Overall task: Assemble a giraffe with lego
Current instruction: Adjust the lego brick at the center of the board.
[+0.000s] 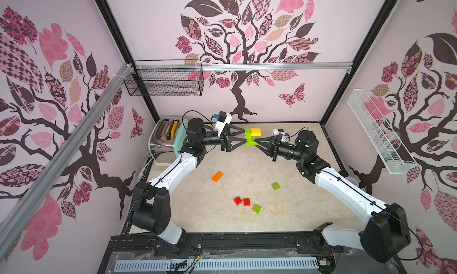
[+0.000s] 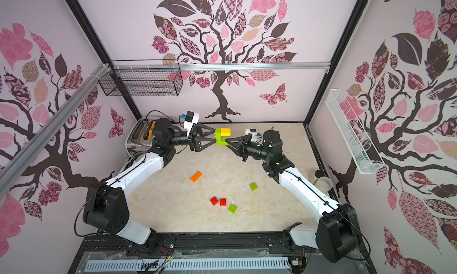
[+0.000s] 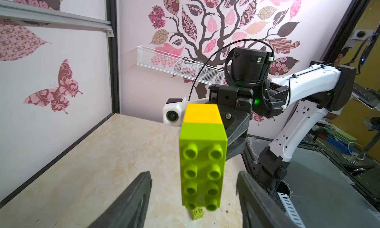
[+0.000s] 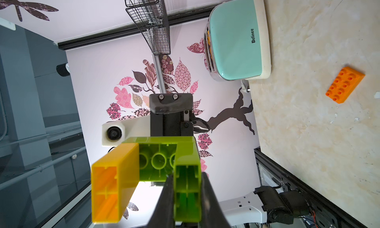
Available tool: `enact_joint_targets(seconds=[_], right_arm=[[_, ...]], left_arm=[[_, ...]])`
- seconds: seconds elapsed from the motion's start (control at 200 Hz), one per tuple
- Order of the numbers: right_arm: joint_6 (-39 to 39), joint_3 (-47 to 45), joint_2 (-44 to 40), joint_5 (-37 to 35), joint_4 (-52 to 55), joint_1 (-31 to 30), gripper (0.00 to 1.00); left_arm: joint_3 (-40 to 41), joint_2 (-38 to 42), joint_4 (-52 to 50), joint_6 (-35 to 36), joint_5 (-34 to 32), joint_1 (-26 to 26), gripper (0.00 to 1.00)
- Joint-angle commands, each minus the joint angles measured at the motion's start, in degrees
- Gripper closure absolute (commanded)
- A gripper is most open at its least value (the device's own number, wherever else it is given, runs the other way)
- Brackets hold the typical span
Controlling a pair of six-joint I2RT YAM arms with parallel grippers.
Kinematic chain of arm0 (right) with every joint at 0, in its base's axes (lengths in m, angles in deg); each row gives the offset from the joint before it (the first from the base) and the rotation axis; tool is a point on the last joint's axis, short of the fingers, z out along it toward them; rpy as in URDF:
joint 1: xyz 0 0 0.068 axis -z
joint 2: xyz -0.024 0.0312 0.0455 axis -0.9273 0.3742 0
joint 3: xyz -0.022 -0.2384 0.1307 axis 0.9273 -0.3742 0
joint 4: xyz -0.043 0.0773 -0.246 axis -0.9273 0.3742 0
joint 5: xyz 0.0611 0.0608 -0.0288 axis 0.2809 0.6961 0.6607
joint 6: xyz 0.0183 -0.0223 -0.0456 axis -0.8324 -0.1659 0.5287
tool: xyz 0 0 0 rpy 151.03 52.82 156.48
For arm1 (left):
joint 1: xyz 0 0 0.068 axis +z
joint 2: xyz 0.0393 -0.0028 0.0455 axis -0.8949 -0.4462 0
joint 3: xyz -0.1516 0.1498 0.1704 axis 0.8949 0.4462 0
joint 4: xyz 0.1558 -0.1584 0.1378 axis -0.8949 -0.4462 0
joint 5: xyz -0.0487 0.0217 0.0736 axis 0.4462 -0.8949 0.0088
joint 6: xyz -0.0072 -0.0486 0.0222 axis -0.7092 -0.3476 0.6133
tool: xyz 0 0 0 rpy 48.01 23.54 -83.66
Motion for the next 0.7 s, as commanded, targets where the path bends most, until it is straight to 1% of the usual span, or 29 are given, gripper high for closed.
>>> enact_joint_targets(seconds=[0.0,0.09,0.245,0.31,0.415,0.485,0.53,0.54,0.61,0.645,0.695], right_arm=[[-0.8,0.3,1.6,0.8,-2.7,-0.5,1.0],[-0.4,-0.2,1.2,0.1,-2.1,-0.7,1.0],[-1.0,-0.2,1.3,0.5,-3.2,-0.9,1.0],[-0.9,-0.3,1.3,0.2,-3.1,-1.0,1.0],[-2.2,-1.3,1.1,-0.2,-4.7,-1.1,1.0],[-2.2,-1.1,1.2,0.4,-5.6,-1.1,1.0],[-2.1,-1.3,1.1,0.4,-5.7,-1.0,0.93],[-2.2,-1.4,1.0,0.4,-5.7,-1.1,0.9],[-3.4,-2.7,0.1,0.0,-6.4,-1.0,0.77],[-4.1,-3.7,-0.6,0.1,-7.6,-0.9,0.71],[-4.8,-5.0,-1.6,0.5,-9.4,-0.4,0.65]], left_arm=[[-2.2,-0.9,-2.6,0.7,1.2,-0.4,0.35],[-2.2,-1.2,-2.8,1.0,1.5,-0.5,0.44],[-2.4,-0.9,-4.4,2.2,1.9,-0.6,0.66],[-2.4,-1.0,-5.2,2.9,2.1,-0.8,0.7],[-2.2,-0.7,-5.5,2.9,2.1,-0.8,0.8],[-2.1,-0.6,-5.5,3.0,2.2,-0.9,0.83],[-2.1,-0.6,-5.5,3.2,2.2,-0.9,0.84],[-2.2,-0.6,-5.5,3.3,2.2,-0.9,0.84],[-2.6,-0.6,-6.6,4.5,2.3,-0.8,0.84],[-3.2,-0.3,-8.5,5.9,2.3,-0.5,0.84],[-4.7,-0.3,-13.0,8.8,2.5,0.1,0.85]])
